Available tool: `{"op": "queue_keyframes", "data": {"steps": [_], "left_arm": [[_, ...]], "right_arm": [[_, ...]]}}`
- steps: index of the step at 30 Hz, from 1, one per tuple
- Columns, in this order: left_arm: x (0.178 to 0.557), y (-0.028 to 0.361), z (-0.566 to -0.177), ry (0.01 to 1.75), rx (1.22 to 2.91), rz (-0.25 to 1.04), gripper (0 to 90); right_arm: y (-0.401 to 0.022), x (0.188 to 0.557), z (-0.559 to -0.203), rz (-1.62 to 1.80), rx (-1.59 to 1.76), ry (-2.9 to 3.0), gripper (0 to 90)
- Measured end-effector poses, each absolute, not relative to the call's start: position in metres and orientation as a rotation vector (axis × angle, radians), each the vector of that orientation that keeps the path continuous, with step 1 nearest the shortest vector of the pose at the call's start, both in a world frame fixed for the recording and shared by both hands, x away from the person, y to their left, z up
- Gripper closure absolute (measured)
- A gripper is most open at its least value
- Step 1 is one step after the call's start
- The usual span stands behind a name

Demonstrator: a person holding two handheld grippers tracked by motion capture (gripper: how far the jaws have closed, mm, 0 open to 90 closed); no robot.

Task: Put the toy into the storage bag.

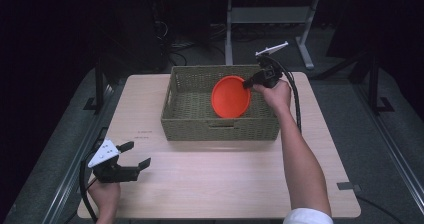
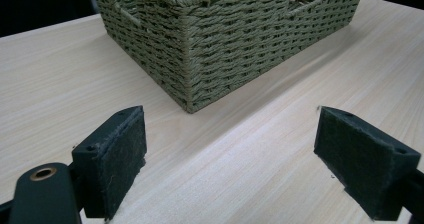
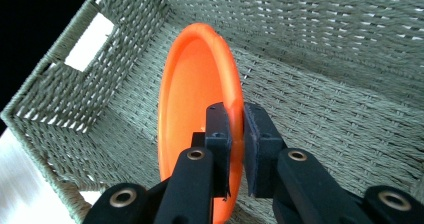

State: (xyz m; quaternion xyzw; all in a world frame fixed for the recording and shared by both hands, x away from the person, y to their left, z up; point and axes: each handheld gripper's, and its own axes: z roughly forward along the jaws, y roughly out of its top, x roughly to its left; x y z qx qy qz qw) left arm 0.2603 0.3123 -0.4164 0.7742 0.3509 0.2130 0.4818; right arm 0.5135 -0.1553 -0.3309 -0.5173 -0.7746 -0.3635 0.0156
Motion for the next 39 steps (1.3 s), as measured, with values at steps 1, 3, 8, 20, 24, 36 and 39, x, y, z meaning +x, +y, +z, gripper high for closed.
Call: {"op": "queue_keyframes", "data": {"steps": [1, 3, 8, 20, 24, 36, 39], "left_arm": [[0.26, 0.312, -0.416, 0.855, 1.888, 0.52, 12.6], [0.26, 0.312, -0.416, 0.854, 1.887, 0.52, 12.7], [0.26, 0.312, -0.416, 0.855, 1.887, 0.519, 12.6], [0.26, 0.311, -0.417, 0.854, 1.886, 0.516, 12.6], [0.261, 0.312, -0.416, 0.853, 1.893, 0.519, 12.7], [0.26, 0.313, -0.416, 0.856, 1.886, 0.517, 12.6], [0.26, 0.313, -0.416, 0.859, 1.884, 0.514, 12.6]], "right_arm": [[-0.154, 0.514, -0.332, -1.122, -1.61, -2.412, 81.9], [-0.153, 0.514, -0.334, -1.114, -1.611, -2.422, 81.9], [-0.149, 0.516, -0.338, -1.094, -1.604, -2.424, 81.9], [-0.148, 0.517, -0.352, -1.04, -1.616, -2.422, 81.9], [-0.149, 0.517, -0.355, -1.016, -1.619, -2.422, 81.9], [-0.143, 0.518, -0.363, -0.942, -1.601, -2.438, 81.7], [-0.143, 0.519, -0.366, -0.916, -1.612, -2.429, 81.3]]}}
